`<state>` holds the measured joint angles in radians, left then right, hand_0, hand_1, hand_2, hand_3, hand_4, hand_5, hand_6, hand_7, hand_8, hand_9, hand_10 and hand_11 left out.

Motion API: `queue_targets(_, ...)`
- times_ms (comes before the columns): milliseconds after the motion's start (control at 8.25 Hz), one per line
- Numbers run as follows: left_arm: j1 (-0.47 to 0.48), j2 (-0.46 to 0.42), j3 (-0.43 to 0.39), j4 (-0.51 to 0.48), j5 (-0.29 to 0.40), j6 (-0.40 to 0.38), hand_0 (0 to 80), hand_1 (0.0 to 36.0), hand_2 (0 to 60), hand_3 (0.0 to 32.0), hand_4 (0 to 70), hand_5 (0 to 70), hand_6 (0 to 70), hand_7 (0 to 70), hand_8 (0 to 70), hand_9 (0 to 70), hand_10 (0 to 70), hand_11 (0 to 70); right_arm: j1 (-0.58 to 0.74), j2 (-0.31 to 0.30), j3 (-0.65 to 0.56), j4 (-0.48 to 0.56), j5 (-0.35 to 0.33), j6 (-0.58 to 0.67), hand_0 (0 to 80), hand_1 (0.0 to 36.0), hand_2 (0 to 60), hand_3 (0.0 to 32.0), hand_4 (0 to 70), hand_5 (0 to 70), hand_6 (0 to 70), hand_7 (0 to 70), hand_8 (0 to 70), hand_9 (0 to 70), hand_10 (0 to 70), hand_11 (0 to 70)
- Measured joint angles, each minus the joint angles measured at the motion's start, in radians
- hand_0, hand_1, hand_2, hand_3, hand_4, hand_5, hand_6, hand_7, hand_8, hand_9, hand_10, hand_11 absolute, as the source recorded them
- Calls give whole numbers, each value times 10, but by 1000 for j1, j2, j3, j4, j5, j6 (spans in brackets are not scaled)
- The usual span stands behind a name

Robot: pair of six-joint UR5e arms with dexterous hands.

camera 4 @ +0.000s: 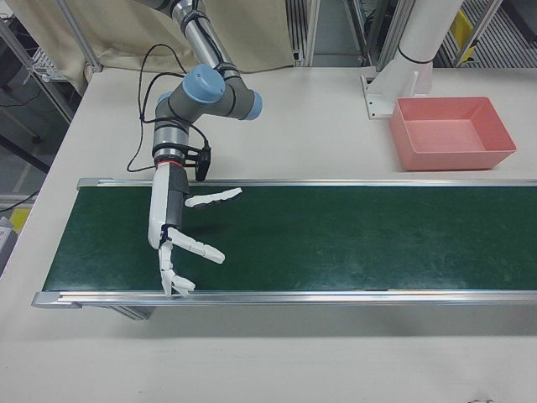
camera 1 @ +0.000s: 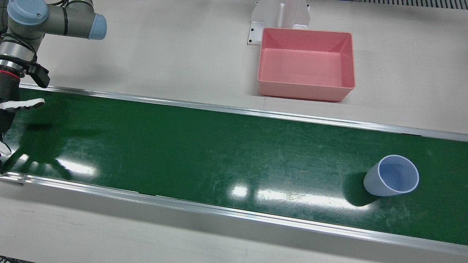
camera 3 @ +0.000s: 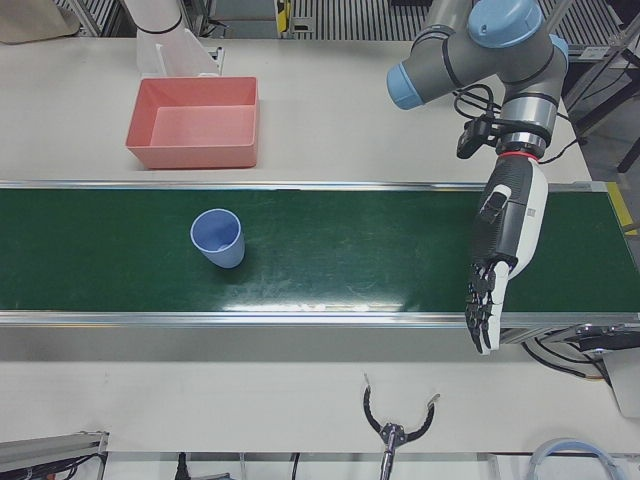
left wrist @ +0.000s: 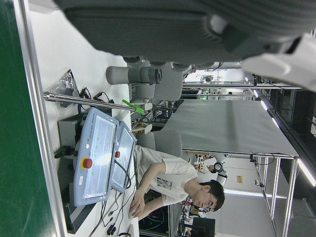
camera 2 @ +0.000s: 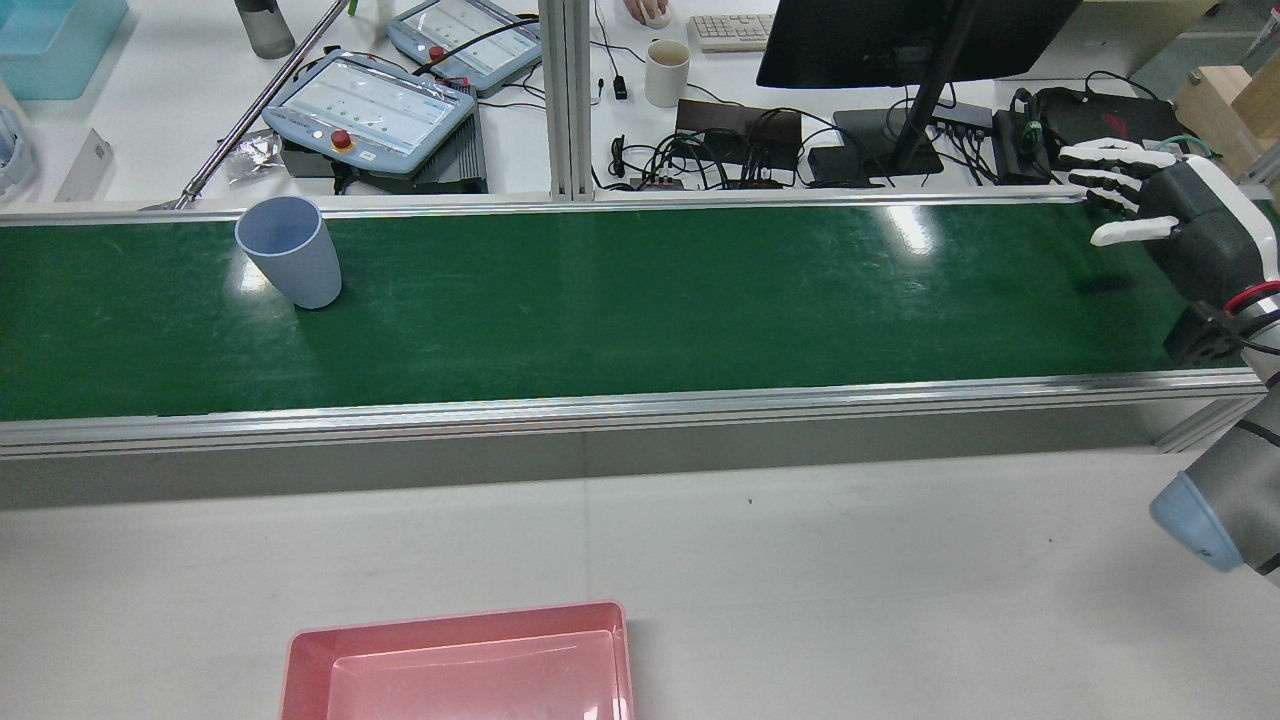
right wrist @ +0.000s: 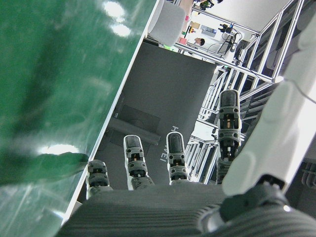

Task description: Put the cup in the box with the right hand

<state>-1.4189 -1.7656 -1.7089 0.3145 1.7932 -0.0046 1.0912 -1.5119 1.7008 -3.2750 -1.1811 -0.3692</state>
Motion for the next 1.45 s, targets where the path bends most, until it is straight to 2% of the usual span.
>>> queue_targets(485, 0, 0, 0, 0, 0, 0, 0, 0, 0, 0, 0, 0, 0, 0, 0, 0, 0, 0, -13, 3, -2, 1, 17, -6, 499, 21, 0, 228, 352, 51, 57, 378, 149, 195, 93, 138)
queue_targets(970, 0, 0, 0, 0, 0, 0, 0, 0, 0, 0, 0, 0, 0, 0, 0, 0, 0, 0, -22, 37, -6, 0, 27, -19, 500, 22, 0, 224, 372, 50, 59, 388, 149, 199, 94, 138)
queue_targets(1455, 0, 0, 0, 0, 0, 0, 0, 0, 0, 0, 0, 0, 0, 0, 0, 0, 0, 0, -26, 45, 0, 0, 28, -25, 502, 25, 0, 242, 343, 52, 57, 380, 149, 196, 93, 139)
